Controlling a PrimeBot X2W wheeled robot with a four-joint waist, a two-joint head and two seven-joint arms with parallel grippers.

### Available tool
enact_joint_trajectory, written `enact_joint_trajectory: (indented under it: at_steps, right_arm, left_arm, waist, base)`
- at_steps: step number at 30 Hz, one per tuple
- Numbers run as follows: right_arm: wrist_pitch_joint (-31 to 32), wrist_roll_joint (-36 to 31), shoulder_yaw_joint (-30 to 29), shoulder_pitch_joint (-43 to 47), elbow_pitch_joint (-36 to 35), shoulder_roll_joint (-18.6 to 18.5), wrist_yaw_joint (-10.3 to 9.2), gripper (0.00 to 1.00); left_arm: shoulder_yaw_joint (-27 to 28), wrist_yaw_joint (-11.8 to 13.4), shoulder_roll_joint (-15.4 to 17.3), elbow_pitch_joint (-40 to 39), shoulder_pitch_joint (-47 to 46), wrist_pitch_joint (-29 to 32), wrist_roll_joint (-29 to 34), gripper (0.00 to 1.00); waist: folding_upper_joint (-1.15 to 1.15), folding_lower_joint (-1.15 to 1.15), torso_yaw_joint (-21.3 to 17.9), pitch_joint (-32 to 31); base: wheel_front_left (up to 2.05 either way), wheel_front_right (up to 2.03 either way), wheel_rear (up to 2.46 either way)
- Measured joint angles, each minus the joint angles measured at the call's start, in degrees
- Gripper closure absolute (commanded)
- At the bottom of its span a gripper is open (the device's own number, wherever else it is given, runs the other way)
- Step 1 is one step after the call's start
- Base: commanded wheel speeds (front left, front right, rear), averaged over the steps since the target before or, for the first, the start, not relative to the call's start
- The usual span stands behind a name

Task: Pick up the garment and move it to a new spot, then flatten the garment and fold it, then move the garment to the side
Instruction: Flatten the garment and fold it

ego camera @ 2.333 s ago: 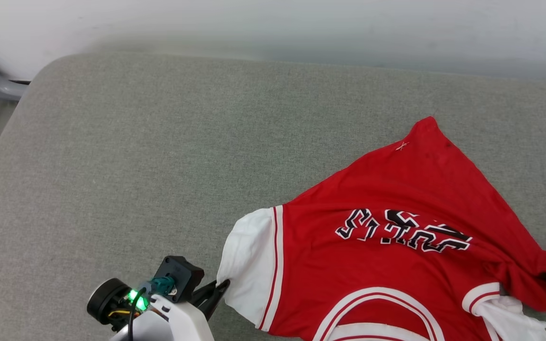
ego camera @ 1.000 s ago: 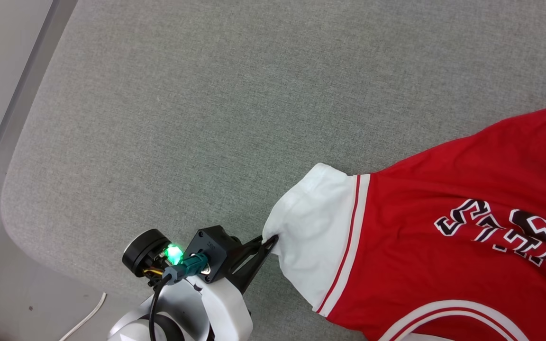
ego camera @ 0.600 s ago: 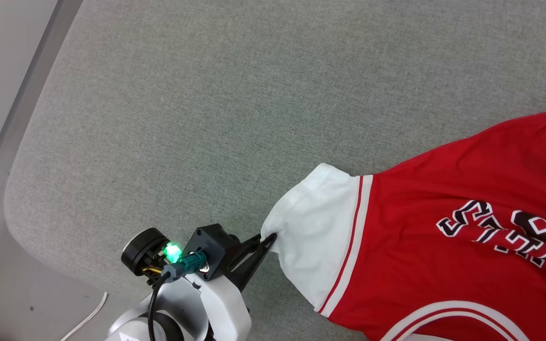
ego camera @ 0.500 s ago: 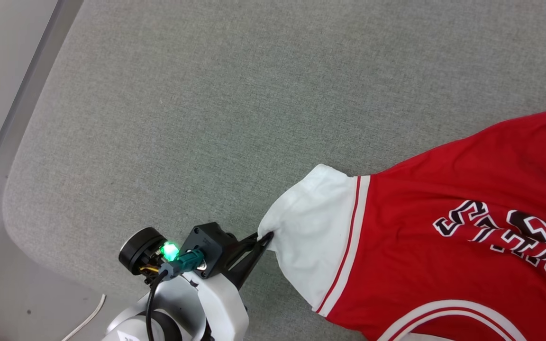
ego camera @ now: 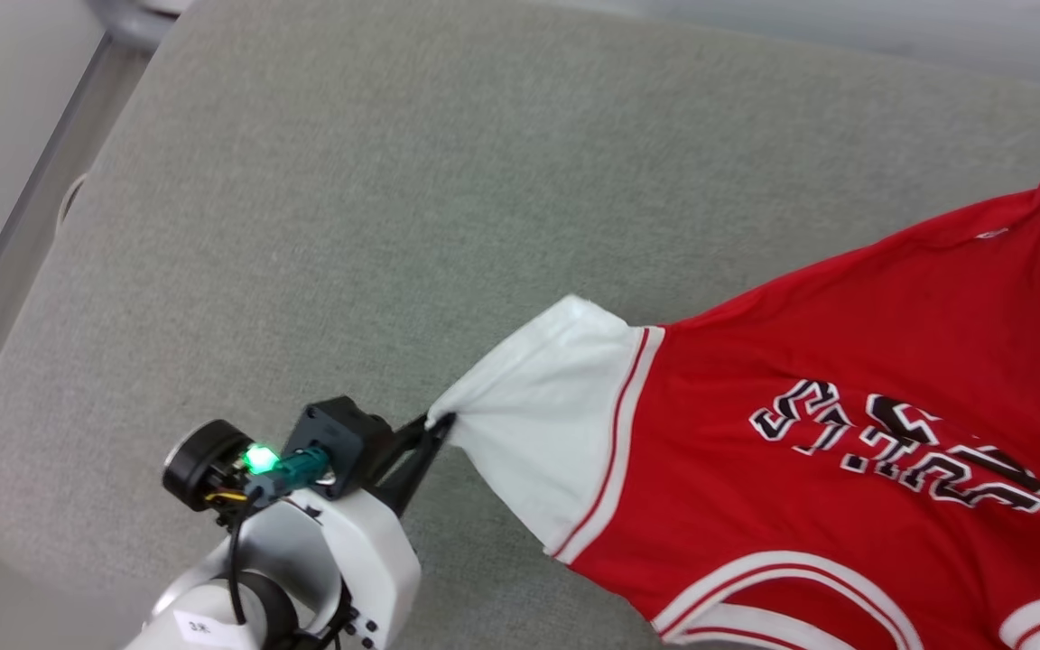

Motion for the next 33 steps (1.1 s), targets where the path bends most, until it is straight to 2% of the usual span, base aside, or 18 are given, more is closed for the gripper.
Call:
enact_joint_trajectory:
  at_steps: [8,15,23,33]
  right_arm:
    - [-6.59,1.48,-1.62,1.97,-3.2,-0.42,0.0,1.0]
    - [-9.89,1.75,-3.69,5.39,-7.72,-0.35,0.0,1.0]
    - [-11.56,1.75,-8.61,9.46,-15.99,0.37,0.02,1.0]
    - [-11.16,-0.21,-14.56,14.37,-26.3,3.37,0.02,1.0]
  left_arm:
    - [4.13,2.56,2.7,-1.33,-0.08,0.09,-0.03,1.0]
    - [8.04,4.79,4.78,-2.72,-1.49,-0.98,0.8,1.0]
    - [12.99,8.14,6.34,-6.0,-4.43,-3.03,2.89,1.0]
    - [17.49,11.73,7.57,-11.41,-7.26,-4.83,5.31,1.0]
  waist:
    - [0.0,0.0,-4.23,-5.98]
    - [0.0,0.0,-8.04,-10.37]
    - [0.0,0.0,-11.62,-14.82]
    - [0.0,0.0,-15.27,-18.09]
  base:
    - [0.0,0.0,0.0]
    - [0.0,0.0,0.0]
    - [0.0,0.0,0.0]
    - [0.0,0.0,0.0]
